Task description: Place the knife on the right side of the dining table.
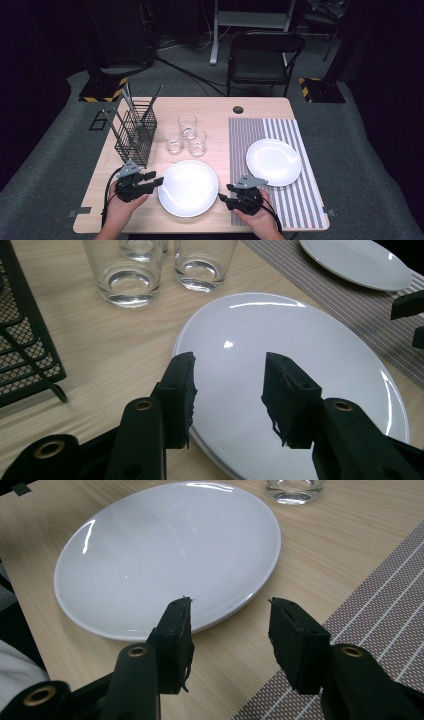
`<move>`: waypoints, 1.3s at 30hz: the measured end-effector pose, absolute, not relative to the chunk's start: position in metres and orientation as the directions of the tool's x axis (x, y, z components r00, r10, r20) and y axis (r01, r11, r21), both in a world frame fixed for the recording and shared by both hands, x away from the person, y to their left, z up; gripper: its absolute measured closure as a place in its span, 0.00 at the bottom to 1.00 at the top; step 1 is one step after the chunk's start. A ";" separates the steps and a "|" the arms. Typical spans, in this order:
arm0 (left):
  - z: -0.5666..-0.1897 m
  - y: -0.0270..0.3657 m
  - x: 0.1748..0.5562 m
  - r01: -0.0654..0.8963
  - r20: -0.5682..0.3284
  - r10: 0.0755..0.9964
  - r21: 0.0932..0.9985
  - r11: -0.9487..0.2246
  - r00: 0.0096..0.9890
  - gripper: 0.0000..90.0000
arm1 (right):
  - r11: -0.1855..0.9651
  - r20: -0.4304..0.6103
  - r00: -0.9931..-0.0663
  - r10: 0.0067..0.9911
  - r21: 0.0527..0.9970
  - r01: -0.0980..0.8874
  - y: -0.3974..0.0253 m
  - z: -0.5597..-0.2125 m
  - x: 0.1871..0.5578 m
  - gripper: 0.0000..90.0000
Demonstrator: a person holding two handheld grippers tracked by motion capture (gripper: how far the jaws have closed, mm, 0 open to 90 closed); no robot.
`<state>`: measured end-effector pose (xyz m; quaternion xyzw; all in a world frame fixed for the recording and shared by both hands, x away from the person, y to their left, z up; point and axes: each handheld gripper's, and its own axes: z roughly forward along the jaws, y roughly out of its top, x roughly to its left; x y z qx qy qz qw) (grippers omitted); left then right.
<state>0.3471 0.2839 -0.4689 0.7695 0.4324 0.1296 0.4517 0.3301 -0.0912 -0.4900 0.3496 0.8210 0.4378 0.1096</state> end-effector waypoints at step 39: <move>-0.401 0.342 0.351 0.545 -0.178 0.864 0.829 -0.125 0.470 0.61 | 0.397 0.136 -0.752 0.645 0.781 0.482 -0.085 -0.494 0.333 0.57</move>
